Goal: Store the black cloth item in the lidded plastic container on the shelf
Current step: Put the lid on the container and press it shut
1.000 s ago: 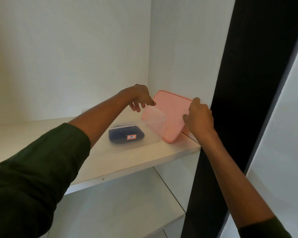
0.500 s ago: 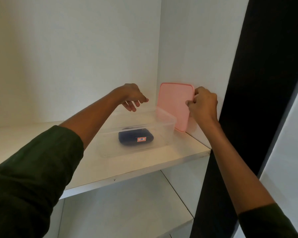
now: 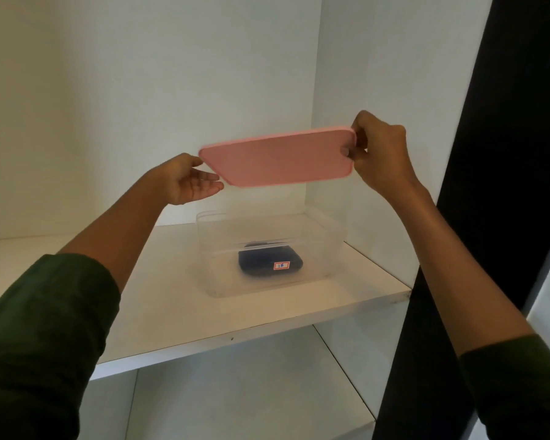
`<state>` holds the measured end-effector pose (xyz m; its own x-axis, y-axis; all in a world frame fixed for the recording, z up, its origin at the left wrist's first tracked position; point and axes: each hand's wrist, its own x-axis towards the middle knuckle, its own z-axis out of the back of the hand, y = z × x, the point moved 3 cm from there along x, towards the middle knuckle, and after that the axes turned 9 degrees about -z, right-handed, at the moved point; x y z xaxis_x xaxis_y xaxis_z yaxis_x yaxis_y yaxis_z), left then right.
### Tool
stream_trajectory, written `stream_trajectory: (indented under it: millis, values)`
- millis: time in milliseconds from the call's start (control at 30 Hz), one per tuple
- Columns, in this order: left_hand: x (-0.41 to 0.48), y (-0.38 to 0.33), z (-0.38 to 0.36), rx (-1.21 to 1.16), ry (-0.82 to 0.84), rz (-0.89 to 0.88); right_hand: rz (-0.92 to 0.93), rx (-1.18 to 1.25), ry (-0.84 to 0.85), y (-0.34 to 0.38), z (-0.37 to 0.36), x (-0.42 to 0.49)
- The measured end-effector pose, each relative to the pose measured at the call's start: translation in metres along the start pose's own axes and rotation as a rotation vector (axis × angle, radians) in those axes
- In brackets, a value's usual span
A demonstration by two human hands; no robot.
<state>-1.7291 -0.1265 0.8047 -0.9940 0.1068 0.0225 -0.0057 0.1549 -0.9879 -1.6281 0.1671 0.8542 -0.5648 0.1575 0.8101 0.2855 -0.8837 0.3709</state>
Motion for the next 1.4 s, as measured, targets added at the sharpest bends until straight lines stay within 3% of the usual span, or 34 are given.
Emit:
stream_trajectory:
  millis: [167,333,433,567,667,767,867,933,1033,1400]
  values:
    - [-0.009,0.002,0.016,-0.115,-0.026,-0.025,0.038,0.197,0.032,-0.005,-0.021,-0.008]
    - [-0.019,0.004,0.02,-0.011,-0.042,-0.048,-0.045,0.402,0.15,-0.024,-0.037,-0.013]
    - [-0.019,0.01,0.016,0.024,-0.041,-0.056,-0.169,0.484,0.273,-0.037,-0.036,-0.015]
    - [-0.018,0.015,0.017,0.03,-0.079,-0.078,-0.385,0.642,0.621,-0.047,-0.039,-0.018]
    - [-0.016,0.02,0.016,0.095,-0.104,-0.075,-0.601,0.823,0.66,-0.053,-0.043,-0.017]
    - [-0.015,0.025,0.013,0.184,-0.109,-0.095,-0.669,0.644,0.583,-0.05,-0.053,-0.016]
    - [-0.01,0.029,0.007,0.321,-0.178,-0.175,-0.506,0.156,0.521,-0.041,-0.063,-0.016]
    - [-0.007,0.031,0.004,0.474,-0.247,-0.223,-0.4,-0.038,0.482,-0.034,-0.068,-0.018]
    - [-0.003,0.033,-0.003,0.651,-0.314,-0.289,-0.342,-0.14,0.443,-0.028,-0.069,-0.019]
    - [0.001,0.029,-0.006,0.833,-0.335,-0.373,-0.303,-0.255,0.524,-0.03,-0.074,-0.028]
